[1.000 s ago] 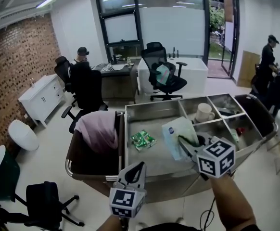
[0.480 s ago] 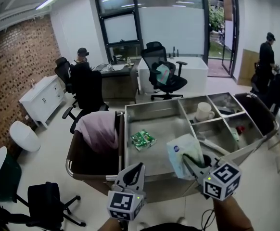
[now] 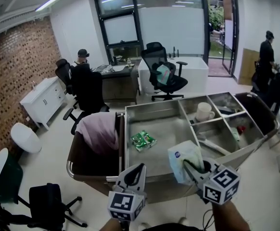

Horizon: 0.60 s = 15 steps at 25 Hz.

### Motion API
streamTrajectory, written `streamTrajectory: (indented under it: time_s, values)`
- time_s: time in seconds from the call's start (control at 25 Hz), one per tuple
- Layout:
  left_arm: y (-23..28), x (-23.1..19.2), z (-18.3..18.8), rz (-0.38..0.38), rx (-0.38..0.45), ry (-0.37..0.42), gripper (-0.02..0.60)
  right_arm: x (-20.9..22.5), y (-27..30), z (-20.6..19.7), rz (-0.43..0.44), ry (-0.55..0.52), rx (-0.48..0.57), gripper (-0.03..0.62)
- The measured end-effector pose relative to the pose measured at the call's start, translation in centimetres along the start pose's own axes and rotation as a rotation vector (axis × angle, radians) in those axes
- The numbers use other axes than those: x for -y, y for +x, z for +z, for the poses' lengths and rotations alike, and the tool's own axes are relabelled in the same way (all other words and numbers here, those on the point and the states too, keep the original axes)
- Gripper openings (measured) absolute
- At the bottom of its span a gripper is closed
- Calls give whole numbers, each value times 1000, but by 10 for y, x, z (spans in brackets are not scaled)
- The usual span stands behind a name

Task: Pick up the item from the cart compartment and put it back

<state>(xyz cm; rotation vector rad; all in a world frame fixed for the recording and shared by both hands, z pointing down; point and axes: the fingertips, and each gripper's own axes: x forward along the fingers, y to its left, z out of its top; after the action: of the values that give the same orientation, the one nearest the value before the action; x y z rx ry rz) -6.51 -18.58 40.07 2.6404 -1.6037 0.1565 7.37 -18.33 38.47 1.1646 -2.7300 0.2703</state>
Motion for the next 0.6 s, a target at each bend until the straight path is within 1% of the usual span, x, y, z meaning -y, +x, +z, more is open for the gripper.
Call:
streamTrajectory:
  time_s: [0.32, 0.44, 0.6]
  values:
    - [4, 2, -3, -21, -4, 9, 0, 3, 2, -1, -2, 15, -1, 57]
    - [5, 3, -4, -22, -7, 15, 0, 4, 2, -2, -2, 18, 0, 57]
    - [5, 1, -5, -14, -5, 4, 0, 4, 3, -3, 1, 23, 1, 57]
